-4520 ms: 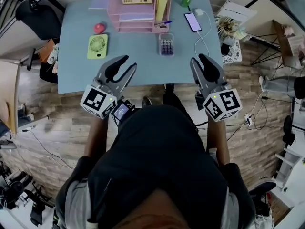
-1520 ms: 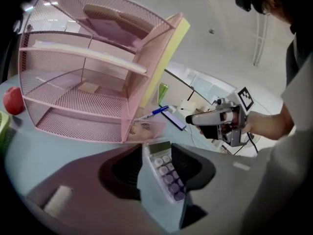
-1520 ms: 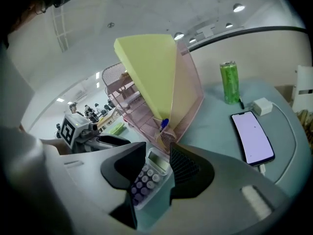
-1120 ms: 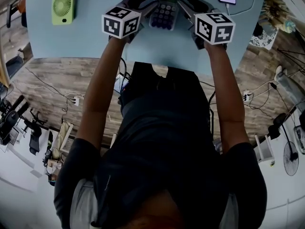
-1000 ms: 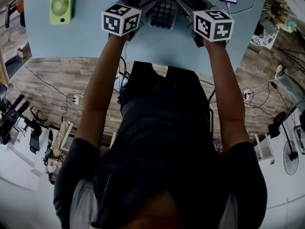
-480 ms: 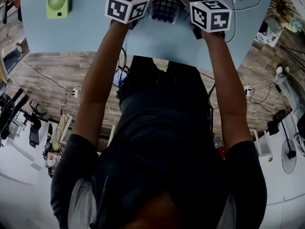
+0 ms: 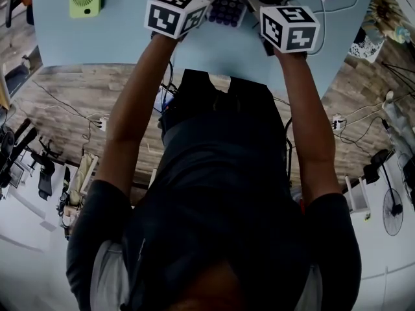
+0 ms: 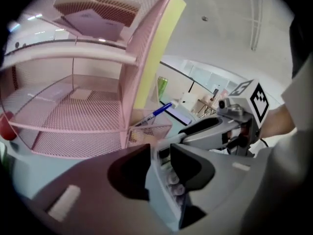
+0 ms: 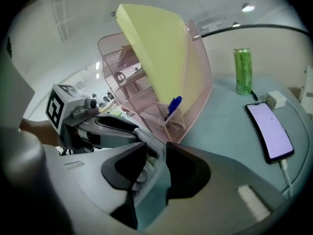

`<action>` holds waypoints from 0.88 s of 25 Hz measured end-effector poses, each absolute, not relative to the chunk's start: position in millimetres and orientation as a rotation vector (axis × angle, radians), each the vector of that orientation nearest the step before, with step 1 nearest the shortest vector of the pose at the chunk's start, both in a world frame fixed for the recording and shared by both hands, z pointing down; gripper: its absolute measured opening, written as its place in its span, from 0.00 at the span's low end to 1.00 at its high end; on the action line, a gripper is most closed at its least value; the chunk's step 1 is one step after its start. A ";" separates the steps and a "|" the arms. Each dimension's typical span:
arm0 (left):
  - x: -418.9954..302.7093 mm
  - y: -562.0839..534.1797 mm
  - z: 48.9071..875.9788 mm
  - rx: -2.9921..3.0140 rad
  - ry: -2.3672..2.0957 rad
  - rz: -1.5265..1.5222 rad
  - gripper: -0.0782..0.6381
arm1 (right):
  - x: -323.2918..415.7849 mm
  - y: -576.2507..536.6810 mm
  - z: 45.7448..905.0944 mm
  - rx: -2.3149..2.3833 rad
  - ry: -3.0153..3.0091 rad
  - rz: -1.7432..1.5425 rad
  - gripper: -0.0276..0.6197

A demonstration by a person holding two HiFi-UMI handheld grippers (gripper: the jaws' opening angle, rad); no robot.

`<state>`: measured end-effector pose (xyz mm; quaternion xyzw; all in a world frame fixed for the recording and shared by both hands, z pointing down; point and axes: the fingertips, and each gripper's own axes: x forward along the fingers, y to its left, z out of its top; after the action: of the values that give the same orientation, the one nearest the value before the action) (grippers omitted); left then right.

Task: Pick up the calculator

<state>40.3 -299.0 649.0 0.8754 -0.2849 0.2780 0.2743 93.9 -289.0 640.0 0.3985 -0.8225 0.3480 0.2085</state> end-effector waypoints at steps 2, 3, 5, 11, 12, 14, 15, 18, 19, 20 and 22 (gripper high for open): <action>27.3 -296.3 629.7 2.392 -0.779 0.753 0.37 | 80.1 -285.8 621.2 1.124 -2.308 0.922 0.24; 20.3 -294.9 619.3 2.407 -0.786 0.749 0.37 | 73.0 -284.3 610.7 1.133 -2.319 0.899 0.24; 12.5 -293.2 602.8 2.429 -0.803 0.731 0.37 | 65.2 -282.5 594.1 1.151 -2.341 0.858 0.24; -1.3 -291.7 550.8 2.513 -0.874 0.660 0.37 | 49.8 -281.9 544.3 1.188 -2.412 0.735 0.24; -6.0 -290.8 539.3 2.532 -0.884 0.649 0.37 | 44.7 -281.4 533.4 1.194 -2.424 0.713 0.24; -16.7 -289.7 517.6 2.573 -0.909 0.625 0.37 | 34.2 -280.7 511.6 1.209 -2.446 0.668 0.24; -21.7 -289.3 507.1 2.592 -0.921 0.611 0.37 | 29.3 -280.3 500.9 1.217 -2.456 0.645 0.24; -34.4 -286.6 479.3 2.641 -0.952 0.574 0.37 | 17.8 -277.9 470.9 1.237 -2.485 0.572 0.24; -36.9 -286.0 470.0 2.658 -0.961 0.554 0.37 | 14.9 -277.2 461.8 1.240 -2.494 0.545 0.24; -38.8 -285.7 460.6 2.675 -0.971 0.531 0.37 | 12.3 -276.6 453.2 1.241 -2.503 0.517 0.24; -42.2 -285.1 442.3 2.708 -0.992 0.488 0.37 | 7.3 -276.1 436.8 1.241 -2.521 0.463 0.24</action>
<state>-42.2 -285.1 442.3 0.9204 -0.3373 0.1658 0.1081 7.3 -276.1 436.8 0.4310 -0.8757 0.1610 0.1463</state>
